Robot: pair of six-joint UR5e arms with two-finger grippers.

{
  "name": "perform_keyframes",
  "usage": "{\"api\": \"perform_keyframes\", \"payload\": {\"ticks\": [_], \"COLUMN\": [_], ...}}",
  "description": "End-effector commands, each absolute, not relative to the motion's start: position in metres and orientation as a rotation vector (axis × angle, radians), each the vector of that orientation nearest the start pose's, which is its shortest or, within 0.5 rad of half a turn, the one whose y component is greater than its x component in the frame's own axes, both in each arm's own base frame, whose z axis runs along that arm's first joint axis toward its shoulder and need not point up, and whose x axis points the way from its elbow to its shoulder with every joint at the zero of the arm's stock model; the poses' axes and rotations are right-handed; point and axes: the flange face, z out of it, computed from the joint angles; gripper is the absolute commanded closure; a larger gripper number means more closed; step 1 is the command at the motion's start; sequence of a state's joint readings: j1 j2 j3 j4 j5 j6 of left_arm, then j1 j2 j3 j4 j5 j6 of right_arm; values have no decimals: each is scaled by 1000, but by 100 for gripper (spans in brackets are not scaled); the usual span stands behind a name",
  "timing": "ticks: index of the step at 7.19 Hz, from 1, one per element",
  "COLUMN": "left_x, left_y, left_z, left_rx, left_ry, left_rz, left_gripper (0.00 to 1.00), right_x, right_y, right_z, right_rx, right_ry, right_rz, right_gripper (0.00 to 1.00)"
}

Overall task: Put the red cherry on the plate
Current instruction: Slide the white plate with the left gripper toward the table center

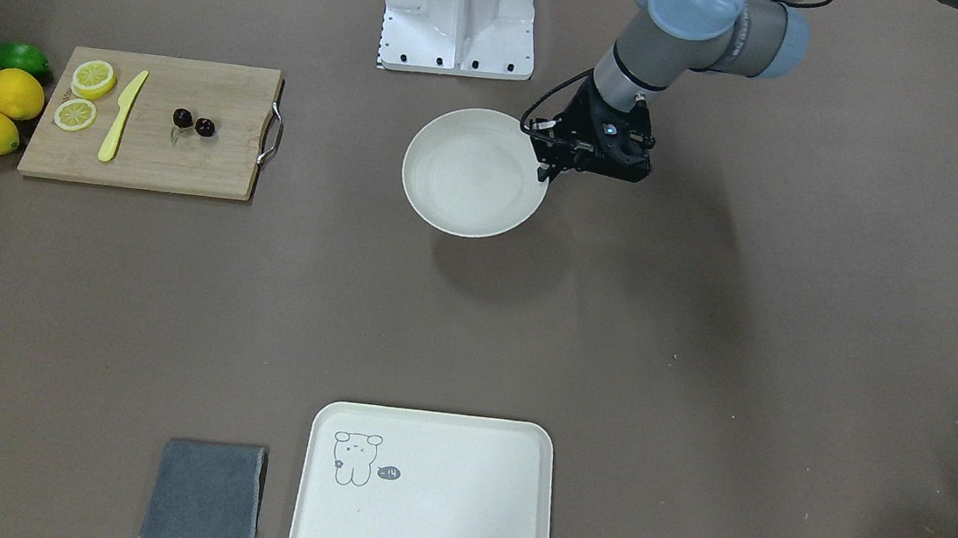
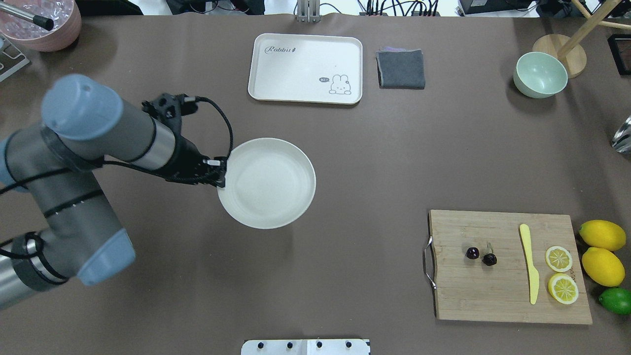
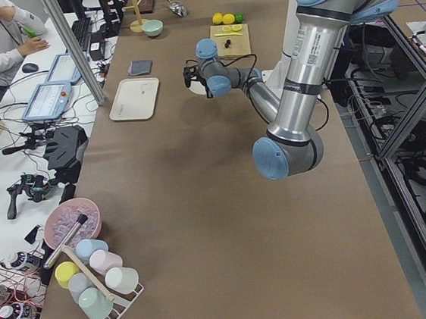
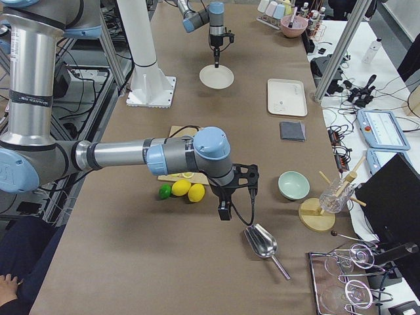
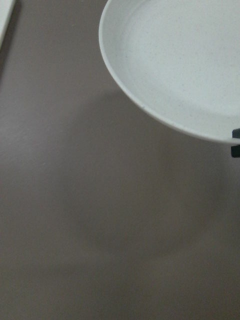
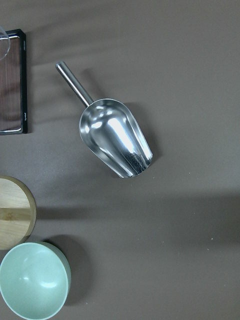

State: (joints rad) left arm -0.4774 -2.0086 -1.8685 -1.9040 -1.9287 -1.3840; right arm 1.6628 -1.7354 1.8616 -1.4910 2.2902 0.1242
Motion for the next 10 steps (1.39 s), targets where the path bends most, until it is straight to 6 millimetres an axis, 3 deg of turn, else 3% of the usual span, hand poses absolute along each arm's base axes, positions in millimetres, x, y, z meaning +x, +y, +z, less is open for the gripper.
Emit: {"api": "perform_keyframes", "payload": {"ticks": [1,3,7,8,10], "left_x": [543,556,563,561,550], "left_y": [-293,-277,-278,-279,-296], "left_z": [235,244,277,276,273], "left_rx": [59,68,78,84,97], "left_ry": [1096,1079,1110,1112,1116], "left_rz": [-64,-50,-39,-42,-61], "left_gripper": [100,100,100,1,2], "right_x": [107,107,107,107,107], "right_y": [-425,-425,-424,-424,-424], "right_z": [584,585,585,585,585], "right_rx": [188,187,185,185,187], "right_ry": [-720,-722,-722,-722,-722], "right_rz": [131,132,132,132,132], "right_gripper": [0,0,0,0,0]}}
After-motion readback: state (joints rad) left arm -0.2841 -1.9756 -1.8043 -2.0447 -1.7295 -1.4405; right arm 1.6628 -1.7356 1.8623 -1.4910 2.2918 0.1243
